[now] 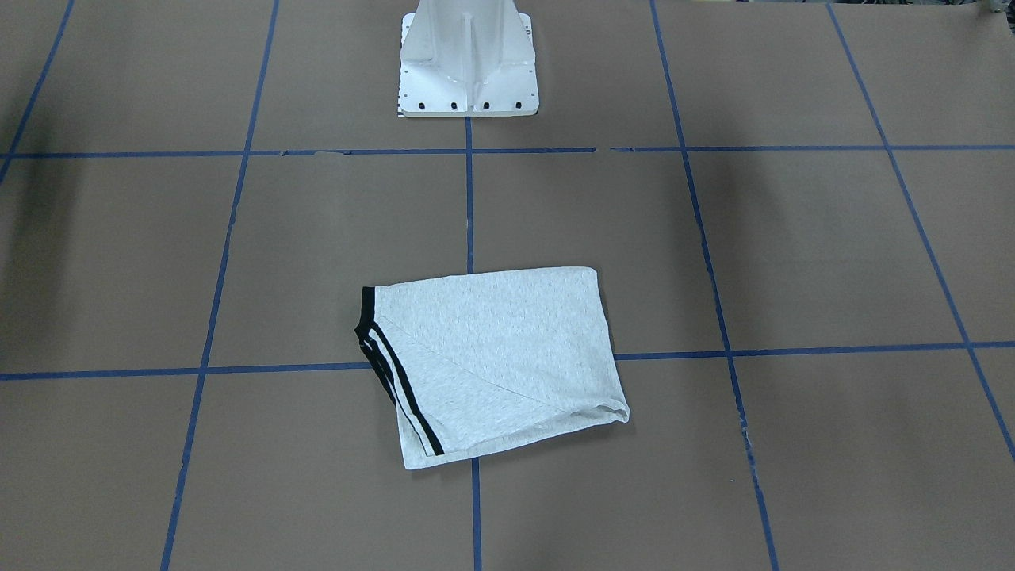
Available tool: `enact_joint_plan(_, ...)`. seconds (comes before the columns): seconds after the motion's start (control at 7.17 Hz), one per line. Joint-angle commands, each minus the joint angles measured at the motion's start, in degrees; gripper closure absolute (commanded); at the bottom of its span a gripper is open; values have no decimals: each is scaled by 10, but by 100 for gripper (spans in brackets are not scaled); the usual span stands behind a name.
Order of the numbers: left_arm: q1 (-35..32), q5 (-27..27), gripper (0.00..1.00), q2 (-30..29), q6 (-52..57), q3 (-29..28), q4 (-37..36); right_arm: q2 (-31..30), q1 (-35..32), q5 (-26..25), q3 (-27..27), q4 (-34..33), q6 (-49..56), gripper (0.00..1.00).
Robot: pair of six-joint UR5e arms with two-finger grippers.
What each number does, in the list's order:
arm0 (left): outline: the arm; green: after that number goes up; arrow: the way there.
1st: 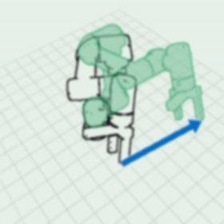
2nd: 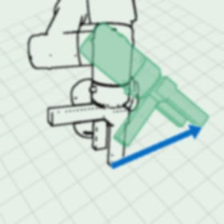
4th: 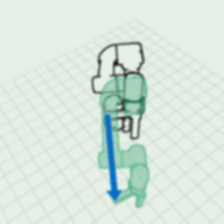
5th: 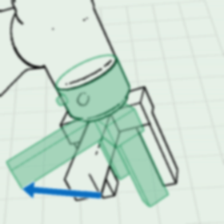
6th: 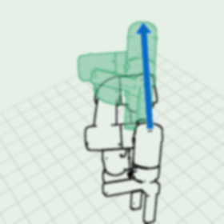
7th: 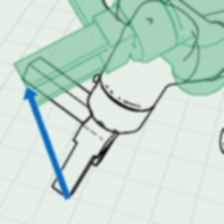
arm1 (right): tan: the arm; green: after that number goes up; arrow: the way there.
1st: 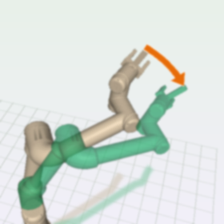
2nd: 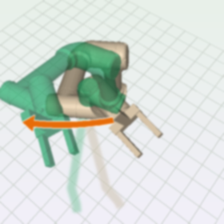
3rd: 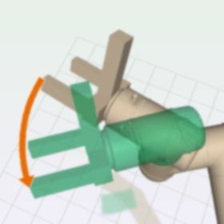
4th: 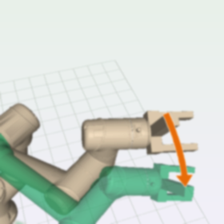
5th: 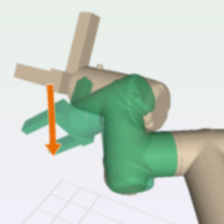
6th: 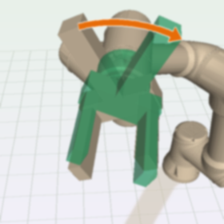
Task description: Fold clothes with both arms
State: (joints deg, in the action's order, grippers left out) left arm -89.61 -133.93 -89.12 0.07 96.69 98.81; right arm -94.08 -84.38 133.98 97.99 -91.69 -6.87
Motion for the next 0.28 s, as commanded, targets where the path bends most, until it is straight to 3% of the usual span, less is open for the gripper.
enact_joint_plan(0.0, 1, 0, 0, 0, -2, 1, 0, 1, 0, 0, 0, 0, 1, 0)
enact_joint_plan(0.14, 1, 0, 0, 0, -2, 2, 0, 1, 1, 0, 0, 0, -1, 0)
